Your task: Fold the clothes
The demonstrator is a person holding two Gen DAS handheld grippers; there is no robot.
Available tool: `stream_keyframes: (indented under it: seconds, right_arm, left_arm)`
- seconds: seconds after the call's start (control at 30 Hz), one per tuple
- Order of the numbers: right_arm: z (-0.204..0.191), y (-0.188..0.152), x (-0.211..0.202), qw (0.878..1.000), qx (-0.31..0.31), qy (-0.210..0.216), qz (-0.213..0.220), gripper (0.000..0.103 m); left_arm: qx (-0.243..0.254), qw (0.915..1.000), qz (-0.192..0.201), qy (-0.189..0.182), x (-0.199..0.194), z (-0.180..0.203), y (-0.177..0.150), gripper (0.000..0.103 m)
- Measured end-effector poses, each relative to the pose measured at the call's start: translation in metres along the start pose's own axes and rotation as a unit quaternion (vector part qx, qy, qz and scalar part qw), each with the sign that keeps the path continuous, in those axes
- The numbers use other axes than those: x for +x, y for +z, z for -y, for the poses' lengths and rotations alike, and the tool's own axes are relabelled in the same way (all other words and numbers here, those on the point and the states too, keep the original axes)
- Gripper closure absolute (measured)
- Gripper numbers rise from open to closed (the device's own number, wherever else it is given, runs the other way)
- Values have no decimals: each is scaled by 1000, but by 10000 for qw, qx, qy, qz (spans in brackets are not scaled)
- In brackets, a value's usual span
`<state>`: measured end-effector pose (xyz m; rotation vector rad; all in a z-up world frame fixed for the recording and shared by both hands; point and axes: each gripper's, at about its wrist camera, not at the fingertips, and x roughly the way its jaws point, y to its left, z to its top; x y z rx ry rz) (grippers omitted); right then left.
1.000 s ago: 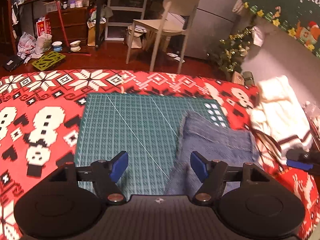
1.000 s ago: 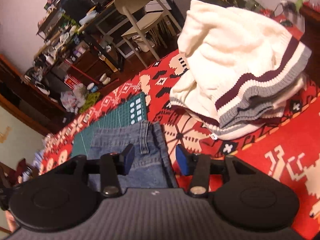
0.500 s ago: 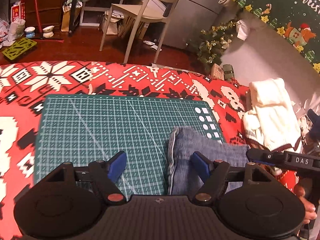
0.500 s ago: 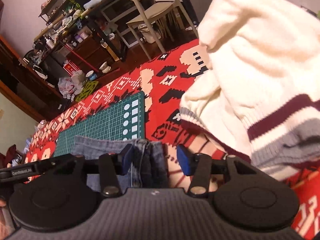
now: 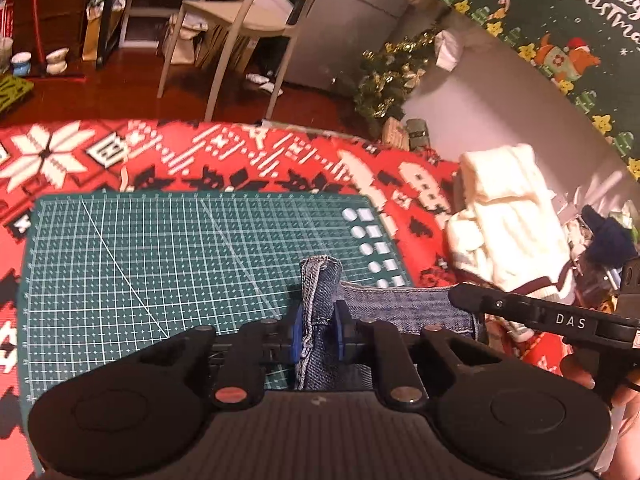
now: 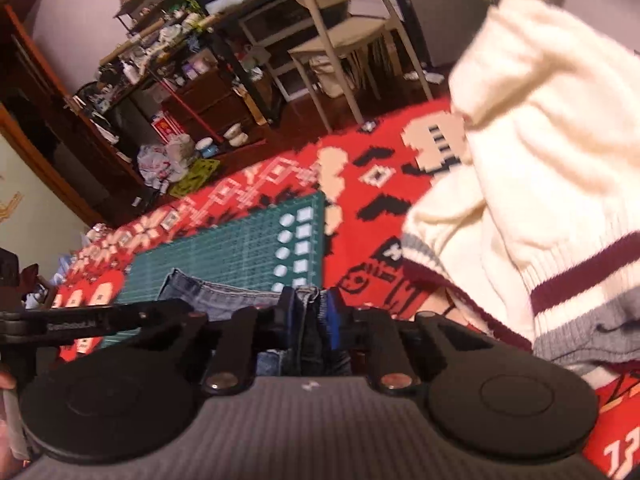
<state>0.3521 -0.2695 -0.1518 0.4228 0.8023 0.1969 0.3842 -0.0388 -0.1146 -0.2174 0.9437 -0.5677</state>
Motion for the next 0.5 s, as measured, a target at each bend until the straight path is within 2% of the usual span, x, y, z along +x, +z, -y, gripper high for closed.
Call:
stream_keyframes:
  seconds: [0.3,0.5]
  right_arm:
    - [-41,-7,-97,9988,-401,88,261,86]
    - [-62,-44,-171,9968,-764,48,238,86]
  left_arm:
    - [19,9993,274,-257,-86,37,-11,90]
    - [586,9979,148,-227,-148,78,-49,90]
